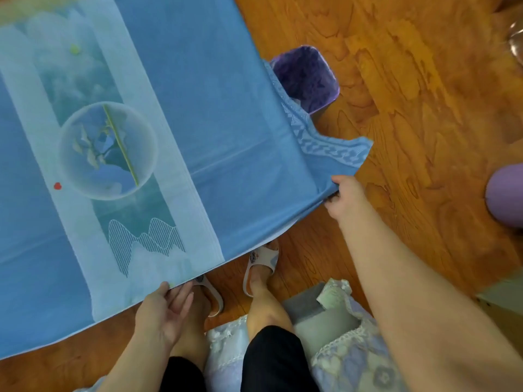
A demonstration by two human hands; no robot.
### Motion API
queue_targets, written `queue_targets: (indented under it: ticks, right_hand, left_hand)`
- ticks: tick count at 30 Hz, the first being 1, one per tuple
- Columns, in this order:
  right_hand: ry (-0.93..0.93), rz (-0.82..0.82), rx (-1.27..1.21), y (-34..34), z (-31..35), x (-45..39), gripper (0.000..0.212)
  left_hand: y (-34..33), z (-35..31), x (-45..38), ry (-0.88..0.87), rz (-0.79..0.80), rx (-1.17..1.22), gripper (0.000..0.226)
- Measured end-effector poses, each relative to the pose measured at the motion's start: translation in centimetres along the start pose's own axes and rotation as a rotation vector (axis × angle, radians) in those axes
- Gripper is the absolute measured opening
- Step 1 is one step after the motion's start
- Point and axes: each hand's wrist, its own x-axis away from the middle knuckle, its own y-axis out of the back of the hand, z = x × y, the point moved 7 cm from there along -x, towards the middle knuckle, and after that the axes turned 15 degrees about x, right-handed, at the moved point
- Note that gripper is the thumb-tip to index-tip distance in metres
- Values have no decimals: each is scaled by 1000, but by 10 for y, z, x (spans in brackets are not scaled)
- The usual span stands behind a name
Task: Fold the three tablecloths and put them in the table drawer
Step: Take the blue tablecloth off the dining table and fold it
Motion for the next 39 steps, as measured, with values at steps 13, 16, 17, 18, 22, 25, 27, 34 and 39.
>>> queue_targets:
  ticks: [13,16,17,18,22,25,27,34,39]
  right_hand:
    - [-89,18,-34,46,-13,-20,25]
    - [-89,-57,149,49,4,-21,10]
    - [-65,-59,163,51,14,-15,8]
    - [-33,-58,157,52,25,-10,12]
    - [30,51,23,45,61,30,13]
    - [-83,111,-14,45,61,47,16]
    - [-156,93,1,53,60,47,24]
    - [-133,99,104,48,65,31,35]
    - [200,272,-216,38,72,42,36]
  left_hand:
    - [-3,6,-5,26,-48,-23,27]
    - [0,4,2,-7,-54,2,23]
    - [0,3,7,-17,-56,10,23]
    - [0,1,10,-22,-60,21,24]
    - [-3,-7,28,-33,-64,27,25]
    - [-3,-14,41,-35,-89,2,18]
    - [-5,-17,48,-20,-92,-17,19]
    - [-13,-19,55,46,-116,-48,24]
    - [-19,-13,56,57,-136,-59,27]
